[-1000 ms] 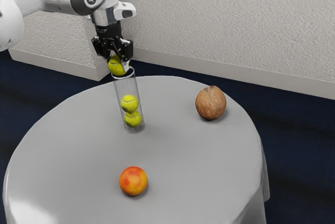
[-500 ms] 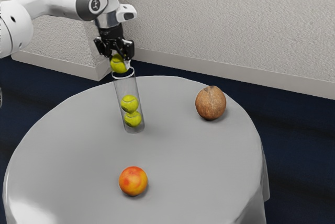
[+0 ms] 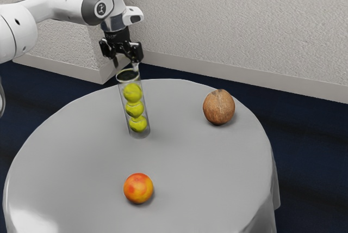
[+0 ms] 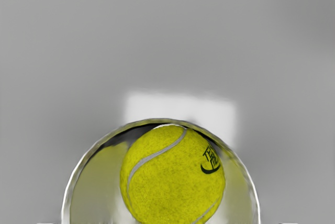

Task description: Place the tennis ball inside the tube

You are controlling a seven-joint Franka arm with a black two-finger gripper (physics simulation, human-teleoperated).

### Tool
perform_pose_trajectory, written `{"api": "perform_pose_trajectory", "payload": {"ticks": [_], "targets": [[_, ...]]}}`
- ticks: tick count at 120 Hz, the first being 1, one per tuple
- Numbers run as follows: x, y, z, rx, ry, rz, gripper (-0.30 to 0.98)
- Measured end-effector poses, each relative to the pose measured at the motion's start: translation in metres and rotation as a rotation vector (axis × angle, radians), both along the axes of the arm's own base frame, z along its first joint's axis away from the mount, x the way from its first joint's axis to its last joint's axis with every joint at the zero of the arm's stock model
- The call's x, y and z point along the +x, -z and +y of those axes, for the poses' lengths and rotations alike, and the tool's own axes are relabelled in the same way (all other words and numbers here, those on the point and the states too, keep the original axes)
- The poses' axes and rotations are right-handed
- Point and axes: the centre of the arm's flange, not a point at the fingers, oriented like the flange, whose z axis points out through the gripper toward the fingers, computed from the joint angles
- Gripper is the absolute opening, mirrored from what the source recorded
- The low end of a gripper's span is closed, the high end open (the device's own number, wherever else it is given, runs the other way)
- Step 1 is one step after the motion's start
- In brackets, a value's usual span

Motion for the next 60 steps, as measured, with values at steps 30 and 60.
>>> {"api": "perform_pose_trajectory", "payload": {"ticks": [30,60], "targets": [[-0.112,-0.079,-0.029,0.048,0.022,-0.018,0.65],[-0.137,-0.115,-0.087,0.006,0.12,-0.029,0.67]]}}
